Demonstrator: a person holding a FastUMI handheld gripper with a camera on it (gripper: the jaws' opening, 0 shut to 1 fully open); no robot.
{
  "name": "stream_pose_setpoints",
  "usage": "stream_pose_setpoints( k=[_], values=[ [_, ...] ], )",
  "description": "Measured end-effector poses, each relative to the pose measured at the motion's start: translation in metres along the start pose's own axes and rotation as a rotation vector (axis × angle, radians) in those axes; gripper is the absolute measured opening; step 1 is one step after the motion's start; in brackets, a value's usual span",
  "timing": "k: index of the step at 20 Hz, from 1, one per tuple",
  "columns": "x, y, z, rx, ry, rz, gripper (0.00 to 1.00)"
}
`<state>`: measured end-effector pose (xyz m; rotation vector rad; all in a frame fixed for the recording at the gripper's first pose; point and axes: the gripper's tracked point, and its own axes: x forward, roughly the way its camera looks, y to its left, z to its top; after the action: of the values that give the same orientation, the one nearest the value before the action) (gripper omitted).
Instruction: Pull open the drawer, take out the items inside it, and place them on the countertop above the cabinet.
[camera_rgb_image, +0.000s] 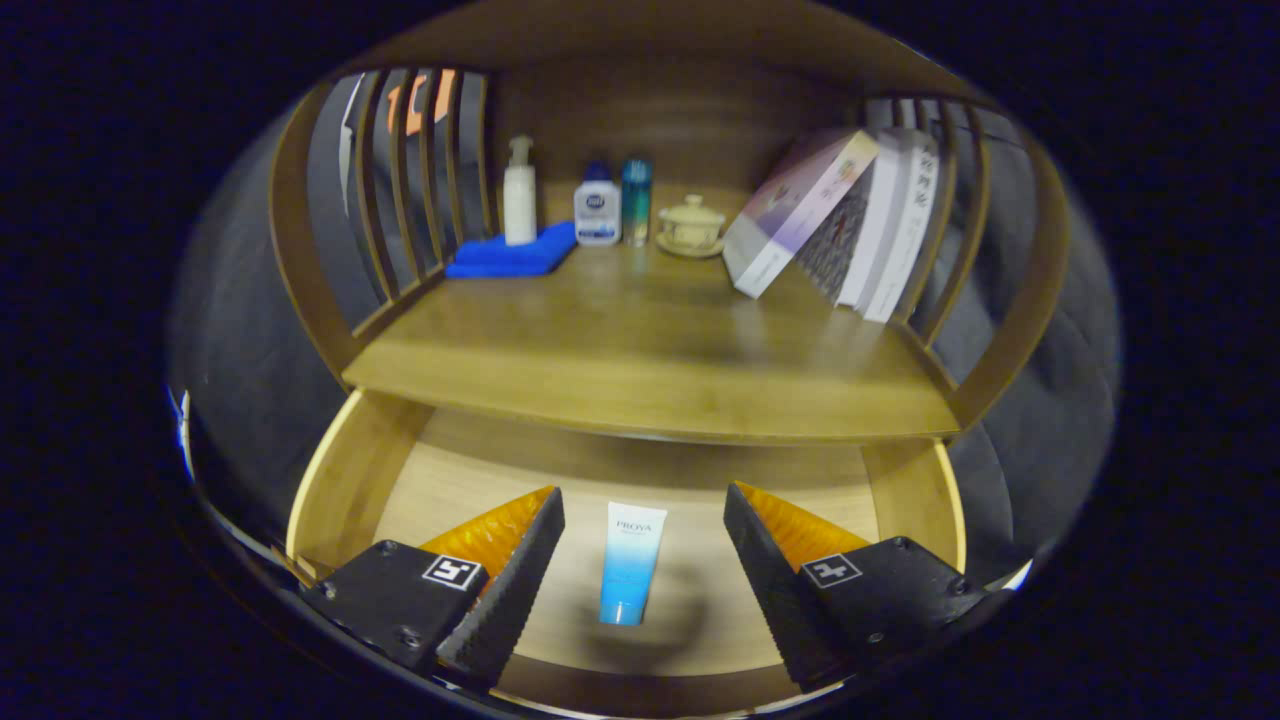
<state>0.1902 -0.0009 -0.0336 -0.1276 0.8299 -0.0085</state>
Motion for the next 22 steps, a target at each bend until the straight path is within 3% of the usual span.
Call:
stream_pose_setpoints(
  k=[5,10,16,22],
  values=[
    [0.027,0.010,-0.035,-0.021,0.213,0.015,0.96],
    [0.032,0.015,-0.069,0.036,0.383,0.045,0.82],
    [0.041,0.013,-0.089,0.051,0.485,0.025,0.74],
    [0.048,0.005,-0.093,0.065,0.493,0.001,0.49]
  ],
)
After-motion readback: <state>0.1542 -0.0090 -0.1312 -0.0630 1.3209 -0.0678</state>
